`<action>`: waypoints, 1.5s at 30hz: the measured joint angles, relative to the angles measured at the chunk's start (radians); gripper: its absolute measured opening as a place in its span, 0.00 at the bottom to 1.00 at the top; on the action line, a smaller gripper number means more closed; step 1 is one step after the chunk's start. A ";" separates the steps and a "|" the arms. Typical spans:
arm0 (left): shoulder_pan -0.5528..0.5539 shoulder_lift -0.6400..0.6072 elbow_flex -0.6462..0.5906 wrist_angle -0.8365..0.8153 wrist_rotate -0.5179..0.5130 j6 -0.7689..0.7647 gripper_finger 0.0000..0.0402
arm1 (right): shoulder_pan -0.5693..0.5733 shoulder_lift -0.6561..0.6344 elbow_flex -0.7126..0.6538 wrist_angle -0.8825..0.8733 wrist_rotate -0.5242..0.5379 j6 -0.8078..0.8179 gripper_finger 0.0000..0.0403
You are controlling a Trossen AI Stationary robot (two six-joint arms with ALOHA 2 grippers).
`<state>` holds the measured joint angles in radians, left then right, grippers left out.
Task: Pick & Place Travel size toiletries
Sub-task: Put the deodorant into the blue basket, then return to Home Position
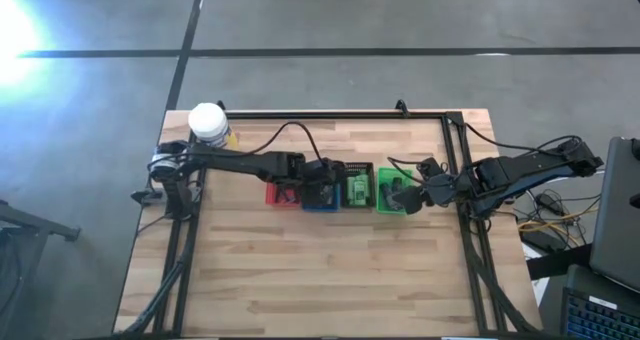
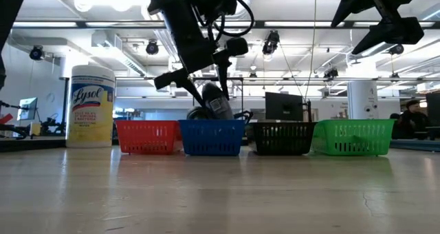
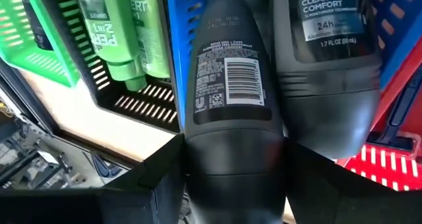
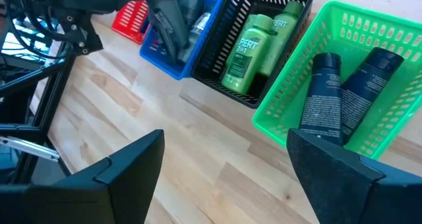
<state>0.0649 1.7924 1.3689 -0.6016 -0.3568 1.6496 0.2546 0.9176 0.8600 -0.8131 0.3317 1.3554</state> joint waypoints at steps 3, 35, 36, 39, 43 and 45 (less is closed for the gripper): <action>-0.001 0.000 -0.001 0.012 0.015 -0.022 0.53 | 0.000 0.000 0.000 0.000 0.000 0.003 0.79; 0.010 -0.045 -0.113 0.131 0.193 -0.108 0.58 | 0.000 0.000 0.000 -0.045 0.000 0.073 0.80; 0.010 -0.045 -0.114 0.132 0.189 -0.111 0.60 | 0.000 0.000 0.000 -0.045 0.000 0.074 0.81; 0.010 -0.045 -0.115 0.139 0.158 -0.114 0.64 | 0.000 0.000 0.000 -0.045 -0.001 0.070 0.83; 0.010 -0.043 -0.115 0.156 0.112 -0.134 0.69 | 0.000 0.000 0.000 -0.045 -0.001 0.058 0.86; 0.010 -0.043 -0.115 0.158 0.085 -0.133 0.71 | 0.000 0.000 0.000 -0.044 -0.002 0.051 0.87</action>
<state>0.0753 1.7496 1.2537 -0.4433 -0.2719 1.5165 0.2548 0.9180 0.8600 -0.8574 0.3300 1.4064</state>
